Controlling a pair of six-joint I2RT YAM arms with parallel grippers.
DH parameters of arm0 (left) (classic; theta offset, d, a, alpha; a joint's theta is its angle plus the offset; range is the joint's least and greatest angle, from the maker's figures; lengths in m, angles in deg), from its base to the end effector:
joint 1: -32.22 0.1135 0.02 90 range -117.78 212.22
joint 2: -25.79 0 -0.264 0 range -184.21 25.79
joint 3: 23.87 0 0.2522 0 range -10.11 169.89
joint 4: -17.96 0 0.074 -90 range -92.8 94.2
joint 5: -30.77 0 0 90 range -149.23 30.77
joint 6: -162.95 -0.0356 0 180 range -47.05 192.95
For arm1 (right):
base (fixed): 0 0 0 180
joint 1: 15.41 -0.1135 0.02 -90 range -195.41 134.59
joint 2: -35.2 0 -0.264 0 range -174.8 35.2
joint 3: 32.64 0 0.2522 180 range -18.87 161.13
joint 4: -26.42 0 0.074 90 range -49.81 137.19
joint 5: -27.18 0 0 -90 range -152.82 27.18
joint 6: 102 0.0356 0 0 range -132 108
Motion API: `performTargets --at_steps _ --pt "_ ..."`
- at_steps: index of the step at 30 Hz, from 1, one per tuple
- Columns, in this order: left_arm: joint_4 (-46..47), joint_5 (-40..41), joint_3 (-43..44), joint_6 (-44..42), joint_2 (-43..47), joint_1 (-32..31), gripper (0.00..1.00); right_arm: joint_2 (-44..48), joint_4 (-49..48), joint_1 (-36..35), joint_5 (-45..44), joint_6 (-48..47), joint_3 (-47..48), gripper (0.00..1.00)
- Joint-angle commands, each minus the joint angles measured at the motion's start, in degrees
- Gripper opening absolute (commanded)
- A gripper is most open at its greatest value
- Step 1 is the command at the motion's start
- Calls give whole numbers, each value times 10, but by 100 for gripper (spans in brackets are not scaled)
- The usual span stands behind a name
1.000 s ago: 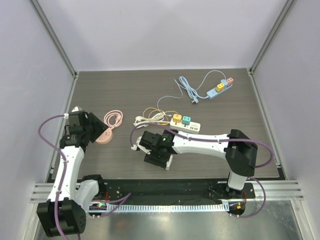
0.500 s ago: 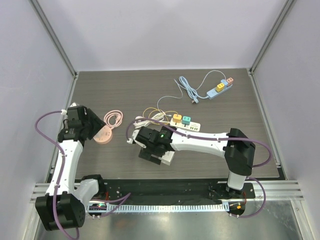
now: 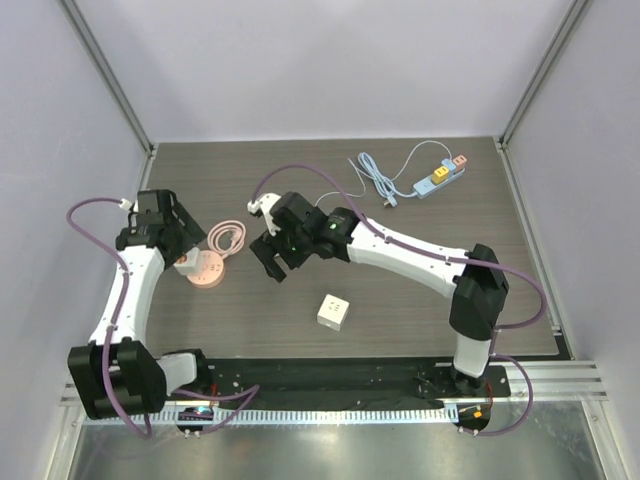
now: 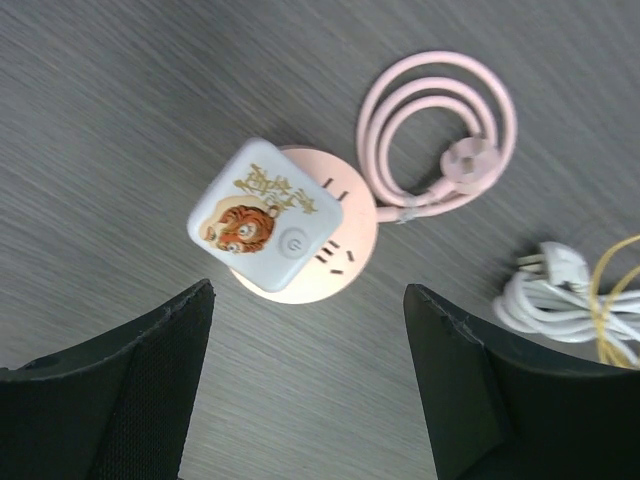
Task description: Pull the plug off the socket
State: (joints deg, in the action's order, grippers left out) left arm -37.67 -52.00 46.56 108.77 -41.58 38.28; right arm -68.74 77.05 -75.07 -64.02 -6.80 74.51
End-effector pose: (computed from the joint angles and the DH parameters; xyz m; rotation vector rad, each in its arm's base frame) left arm 0.2349 0.0294 0.2838 -0.9354 2.2959 -0.0643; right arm 0.2075 0.3531 0.3032 -1.1162 2.1910 0.4921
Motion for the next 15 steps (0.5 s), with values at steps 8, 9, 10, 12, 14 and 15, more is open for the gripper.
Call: performTargets --at_steps 8,9,10,12,14,15 --pt "18 19 -37 -116 -18 -3 75 -6 -71 26 185 40 -9 91" --pt "22 18 -47 -123 -14 -4 75 6 -74 27 190 42 -18 92" --pt "27 16 -52 -131 -7 -3 75 13 -85 27 203 44 -40 91" --pt "28 21 -52 -154 -14 -3 75 29 -101 27 220 58 -67 92" --pt "13 18 -44 -166 -39 -3 75 53 -132 29 256 78 -116 92" --pt "9 16 -32 -180 -46 -4 75 60 -140 30 269 81 -130 92"
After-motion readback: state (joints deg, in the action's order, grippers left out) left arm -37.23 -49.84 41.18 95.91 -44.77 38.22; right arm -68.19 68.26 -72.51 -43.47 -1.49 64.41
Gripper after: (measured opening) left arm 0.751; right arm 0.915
